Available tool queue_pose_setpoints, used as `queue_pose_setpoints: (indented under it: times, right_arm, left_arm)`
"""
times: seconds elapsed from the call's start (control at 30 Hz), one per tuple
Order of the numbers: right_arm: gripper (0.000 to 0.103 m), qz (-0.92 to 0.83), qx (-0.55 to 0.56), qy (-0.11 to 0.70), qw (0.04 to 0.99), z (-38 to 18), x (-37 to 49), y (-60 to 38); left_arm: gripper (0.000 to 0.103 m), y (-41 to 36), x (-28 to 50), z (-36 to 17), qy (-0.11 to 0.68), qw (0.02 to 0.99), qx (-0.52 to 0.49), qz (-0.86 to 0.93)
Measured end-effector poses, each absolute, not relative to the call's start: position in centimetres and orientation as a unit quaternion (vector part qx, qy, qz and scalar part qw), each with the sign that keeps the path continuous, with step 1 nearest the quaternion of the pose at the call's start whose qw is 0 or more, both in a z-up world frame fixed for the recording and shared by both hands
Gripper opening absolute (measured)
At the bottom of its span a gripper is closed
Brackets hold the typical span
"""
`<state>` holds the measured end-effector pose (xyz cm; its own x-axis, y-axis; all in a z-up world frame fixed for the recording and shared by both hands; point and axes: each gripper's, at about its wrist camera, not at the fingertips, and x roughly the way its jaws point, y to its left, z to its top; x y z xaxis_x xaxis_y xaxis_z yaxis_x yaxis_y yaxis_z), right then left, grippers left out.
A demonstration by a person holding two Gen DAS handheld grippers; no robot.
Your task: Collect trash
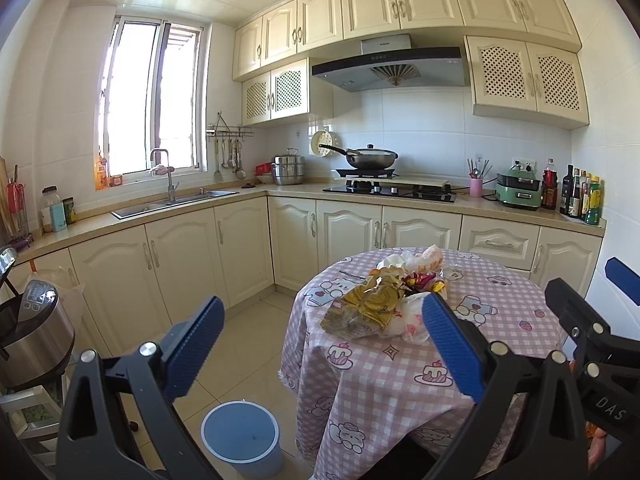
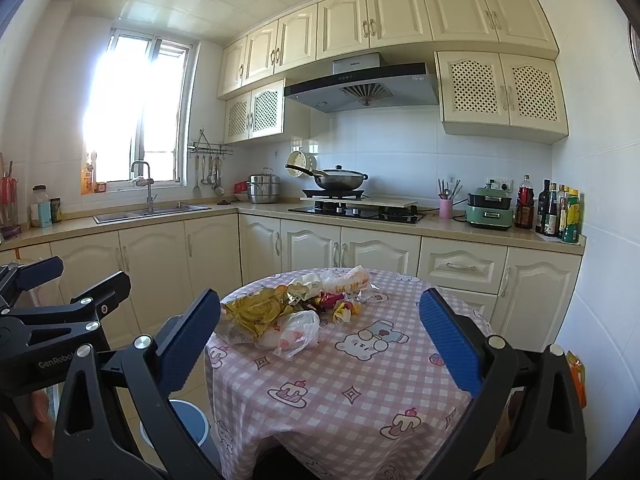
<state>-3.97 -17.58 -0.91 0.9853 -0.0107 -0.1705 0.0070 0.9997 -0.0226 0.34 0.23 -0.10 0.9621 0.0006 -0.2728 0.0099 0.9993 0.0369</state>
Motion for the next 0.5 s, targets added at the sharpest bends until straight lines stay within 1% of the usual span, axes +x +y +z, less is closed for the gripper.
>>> queue_pose_setpoints:
  times: [0.5]
  right_arm:
    - [0.096,-0.007,-0.007,0.089,0.996,-0.92,-4.17,-18.05]
  left_arm:
    - [0.097,-0.66,0.18,-0.72,0.141,0.99,0.02,-0.006]
